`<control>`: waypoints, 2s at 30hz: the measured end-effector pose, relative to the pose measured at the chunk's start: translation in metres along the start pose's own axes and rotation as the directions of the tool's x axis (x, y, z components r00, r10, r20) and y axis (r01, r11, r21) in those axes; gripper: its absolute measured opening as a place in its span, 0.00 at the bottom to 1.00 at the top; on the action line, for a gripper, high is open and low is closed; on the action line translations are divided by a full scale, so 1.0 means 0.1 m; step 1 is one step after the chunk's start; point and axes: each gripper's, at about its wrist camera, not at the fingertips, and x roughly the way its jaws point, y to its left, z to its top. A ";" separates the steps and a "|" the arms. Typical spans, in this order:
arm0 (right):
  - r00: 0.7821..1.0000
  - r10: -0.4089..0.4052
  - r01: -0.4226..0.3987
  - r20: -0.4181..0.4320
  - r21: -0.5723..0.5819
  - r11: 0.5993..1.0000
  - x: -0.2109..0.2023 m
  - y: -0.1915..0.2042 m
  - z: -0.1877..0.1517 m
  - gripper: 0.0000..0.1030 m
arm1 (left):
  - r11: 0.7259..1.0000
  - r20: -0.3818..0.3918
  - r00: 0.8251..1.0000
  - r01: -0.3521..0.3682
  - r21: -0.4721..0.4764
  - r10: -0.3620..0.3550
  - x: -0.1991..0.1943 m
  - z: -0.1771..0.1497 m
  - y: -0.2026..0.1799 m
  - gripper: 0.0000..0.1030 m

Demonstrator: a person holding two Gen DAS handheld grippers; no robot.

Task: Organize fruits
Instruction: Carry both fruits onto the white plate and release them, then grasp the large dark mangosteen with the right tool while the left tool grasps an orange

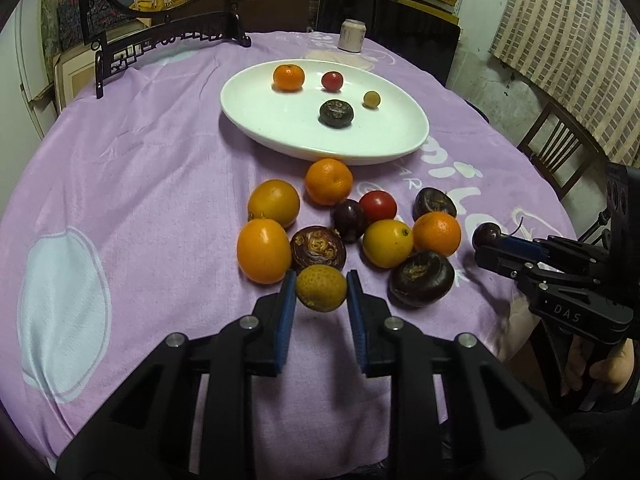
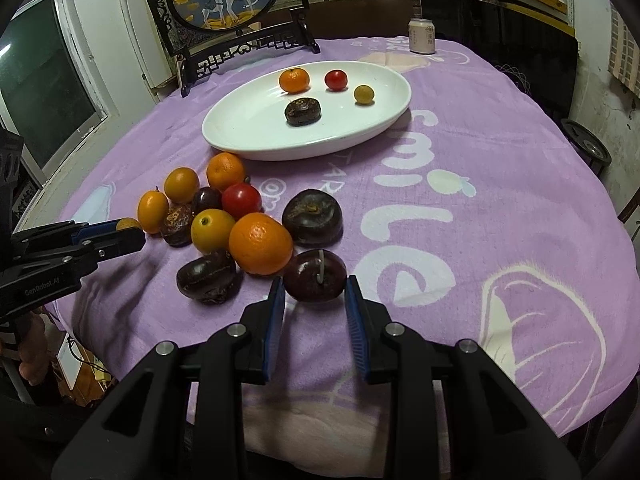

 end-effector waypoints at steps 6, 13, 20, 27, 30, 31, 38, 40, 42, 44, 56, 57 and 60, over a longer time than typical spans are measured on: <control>0.999 0.031 -0.030 0.023 -0.036 0.999 0.01 0.08 0.27 0.30 | 1.000 0.021 1.000 0.001 0.013 -0.002 0.02 0.28 0.06 0.25; 0.998 0.032 -0.028 0.053 -0.084 0.996 0.38 0.16 1.23 0.30 | 0.999 0.038 0.999 -0.034 -0.025 0.035 0.38 1.28 0.25 0.25; 0.999 -0.041 0.042 0.027 -0.053 0.998 1.01 0.02 1.89 0.30 | 0.989 -0.025 0.998 -0.057 -0.135 0.054 1.13 2.06 0.48 0.25; 0.999 -0.030 0.029 -0.014 -0.052 0.998 1.32 -0.02 1.99 0.30 | 0.992 -0.035 0.999 -0.027 -0.121 0.023 1.27 2.06 0.50 0.25; 0.999 -0.048 0.048 -0.007 -0.052 0.997 1.34 -0.02 1.99 0.48 | 0.993 -0.036 0.999 -0.032 -0.117 0.028 1.30 2.05 0.50 0.38; 0.998 -0.058 0.058 0.003 -0.045 0.997 1.30 -0.03 1.99 0.51 | 0.992 -0.034 0.999 -0.031 -0.120 0.027 1.29 2.04 0.50 0.43; 0.996 -0.048 0.050 0.078 -0.020 0.999 0.57 -0.07 1.66 0.53 | 0.992 0.065 0.997 -0.029 -0.119 0.036 0.64 1.75 0.42 0.49; 0.995 -0.027 0.028 0.097 -0.012 1.000 0.30 -0.10 1.39 0.54 | 0.995 0.109 0.993 -0.024 -0.098 0.035 0.40 1.56 0.37 0.57; 0.994 -0.036 0.036 0.106 0.002 0.999 0.09 -0.13 1.08 0.59 | 0.997 0.144 0.989 -0.024 -0.067 0.034 0.17 1.26 0.28 0.63; 0.994 -0.054 0.053 0.091 0.019 0.998 0.00 -0.17 0.84 0.60 | 0.999 0.142 0.990 -0.015 -0.034 0.020 0.07 0.94 0.21 0.64; 0.996 -0.081 0.081 -0.035 0.016 0.997 0.13 -0.12 0.16 0.60 | 0.998 0.025 1.000 0.011 -0.067 -0.009 0.00 0.02 0.32 0.64; 0.995 -0.089 0.090 -0.036 0.013 0.996 0.14 -0.12 0.15 0.60 | 0.997 0.025 1.000 -0.001 -0.081 0.003 -0.02 -0.01 0.36 0.64; 0.994 -0.092 0.092 -0.058 -0.001 0.996 0.23 -0.11 0.12 0.60 | 0.993 0.018 1.000 -0.012 -0.115 0.014 -0.05 -0.09 0.49 0.64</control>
